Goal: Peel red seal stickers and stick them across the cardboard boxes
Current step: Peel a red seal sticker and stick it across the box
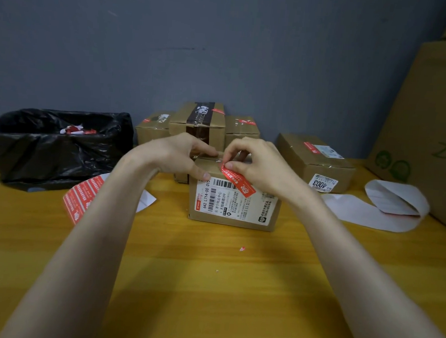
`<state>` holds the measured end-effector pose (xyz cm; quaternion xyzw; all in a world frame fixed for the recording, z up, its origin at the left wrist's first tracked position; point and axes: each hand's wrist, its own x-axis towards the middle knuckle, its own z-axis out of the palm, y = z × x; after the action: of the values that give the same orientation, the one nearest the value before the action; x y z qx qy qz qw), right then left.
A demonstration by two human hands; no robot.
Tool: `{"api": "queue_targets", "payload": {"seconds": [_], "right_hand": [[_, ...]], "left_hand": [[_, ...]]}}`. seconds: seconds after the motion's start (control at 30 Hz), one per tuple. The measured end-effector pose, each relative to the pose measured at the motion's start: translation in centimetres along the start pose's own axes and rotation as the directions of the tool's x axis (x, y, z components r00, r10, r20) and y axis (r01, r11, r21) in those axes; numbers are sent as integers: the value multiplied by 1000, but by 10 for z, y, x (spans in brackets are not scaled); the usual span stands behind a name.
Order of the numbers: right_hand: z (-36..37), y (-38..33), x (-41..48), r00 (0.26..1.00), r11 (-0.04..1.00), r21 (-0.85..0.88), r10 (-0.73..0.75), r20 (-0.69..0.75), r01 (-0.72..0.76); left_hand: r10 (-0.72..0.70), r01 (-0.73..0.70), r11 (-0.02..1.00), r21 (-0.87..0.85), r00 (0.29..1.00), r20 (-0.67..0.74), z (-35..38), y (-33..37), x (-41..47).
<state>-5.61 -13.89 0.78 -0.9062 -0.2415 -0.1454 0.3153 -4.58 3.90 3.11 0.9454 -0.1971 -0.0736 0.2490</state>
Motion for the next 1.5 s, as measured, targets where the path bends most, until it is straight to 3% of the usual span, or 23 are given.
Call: {"api": "queue_targets", "payload": {"seconds": [0.17,0.4,0.8,0.87,1.03,1.13,1.27,1.4,1.5], "right_hand": [[-1,0,-1,994,997,-60,-38,106,45],[2,0,-1,999,1000,-14,13,-30,-13],[-1,6,2,998,1000,24,13,-67,-11],[-4,8,2,996,995,87,47,-77,-40],[-7,10,3,994,986,137,102,-48,-95],[-6,10,3,992,989,107,110,-58,-104],[-7,9,2,993,990,98,109,-47,-104],[-8,7,2,994,992,69,105,-14,-104],[-7,6,1,995,995,29,92,37,-94]], "left_hand": [[7,-7,1000,8,1000,-15,1,0,0],[1,-1,1000,1,1000,-9,2,0,0],[-14,14,1000,-2,1000,1,1,3,-4],[-1,1,1000,-18,999,-47,1,4,-4],[86,-107,993,-49,944,-319,6,10,2],[13,-39,998,-57,918,-397,12,18,6],[-91,100,995,1,914,-396,23,27,9],[-122,122,992,-20,934,-337,24,28,9],[-141,106,986,-127,941,-308,22,27,5]]}}
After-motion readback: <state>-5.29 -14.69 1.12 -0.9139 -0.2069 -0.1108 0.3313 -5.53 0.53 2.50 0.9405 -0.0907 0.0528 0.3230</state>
